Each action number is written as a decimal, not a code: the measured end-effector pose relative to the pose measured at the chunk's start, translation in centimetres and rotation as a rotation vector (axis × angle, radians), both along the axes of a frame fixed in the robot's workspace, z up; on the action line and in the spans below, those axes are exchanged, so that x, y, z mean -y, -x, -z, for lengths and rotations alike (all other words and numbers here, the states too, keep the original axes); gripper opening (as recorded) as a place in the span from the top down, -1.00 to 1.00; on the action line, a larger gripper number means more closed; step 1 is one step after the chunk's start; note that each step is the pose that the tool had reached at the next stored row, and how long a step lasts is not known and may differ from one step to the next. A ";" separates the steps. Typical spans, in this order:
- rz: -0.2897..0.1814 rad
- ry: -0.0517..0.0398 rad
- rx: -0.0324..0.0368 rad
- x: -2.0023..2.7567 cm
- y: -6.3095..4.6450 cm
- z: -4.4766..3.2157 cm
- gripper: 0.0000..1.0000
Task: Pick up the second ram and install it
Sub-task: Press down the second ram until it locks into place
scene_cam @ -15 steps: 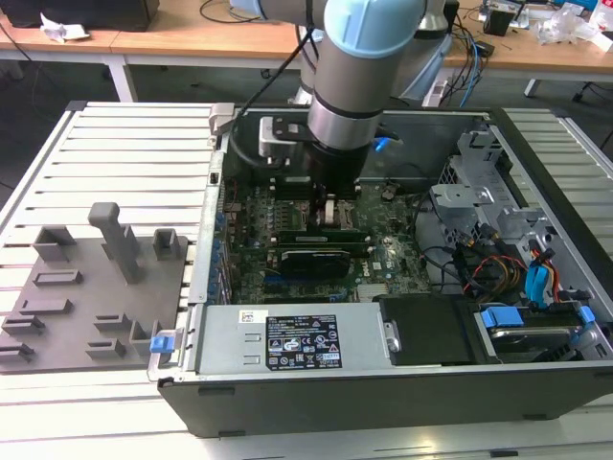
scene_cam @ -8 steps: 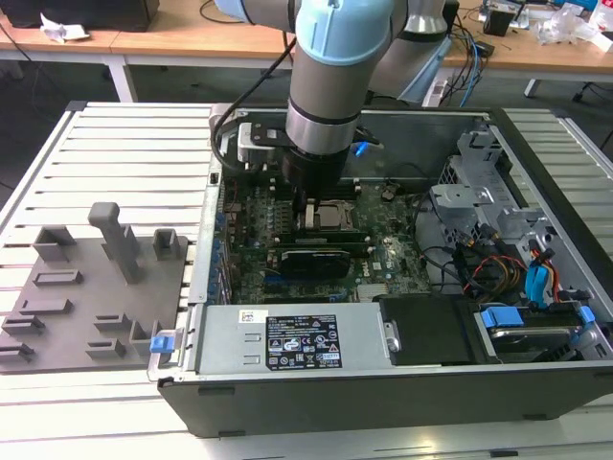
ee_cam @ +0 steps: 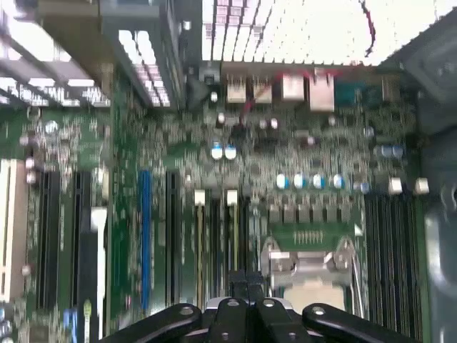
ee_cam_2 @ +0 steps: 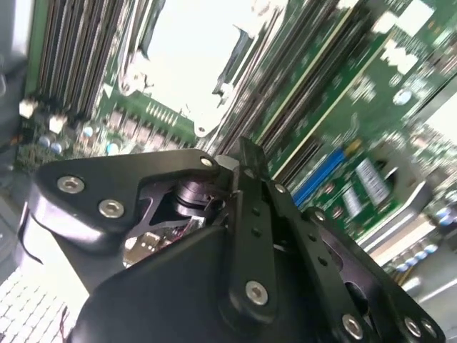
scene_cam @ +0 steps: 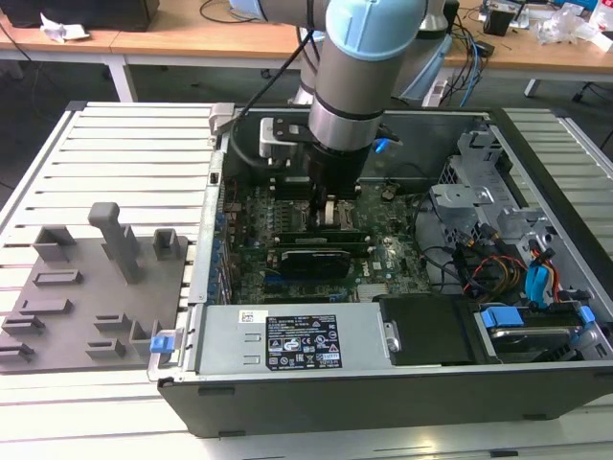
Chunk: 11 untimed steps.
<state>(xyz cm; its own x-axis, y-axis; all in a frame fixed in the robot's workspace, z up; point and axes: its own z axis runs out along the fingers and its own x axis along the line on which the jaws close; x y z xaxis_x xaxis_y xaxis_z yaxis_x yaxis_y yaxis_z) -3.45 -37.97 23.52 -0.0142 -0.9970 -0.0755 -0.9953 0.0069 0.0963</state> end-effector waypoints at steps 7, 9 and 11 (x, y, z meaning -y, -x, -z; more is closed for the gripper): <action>0.000 -0.0002 -0.0027 -0.04 -1.0 -1.92 0.79; 0.000 -0.0002 -0.0029 -0.06 -1.1 -2.92 0.79; 0.000 0.0009 -0.0030 -0.08 -1.1 -3.76 0.79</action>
<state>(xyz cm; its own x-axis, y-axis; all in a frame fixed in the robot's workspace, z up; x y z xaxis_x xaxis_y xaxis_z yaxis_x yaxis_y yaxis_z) -2.37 -37.89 27.28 -0.0144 -0.9971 -0.0745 -0.9950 0.0070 0.0993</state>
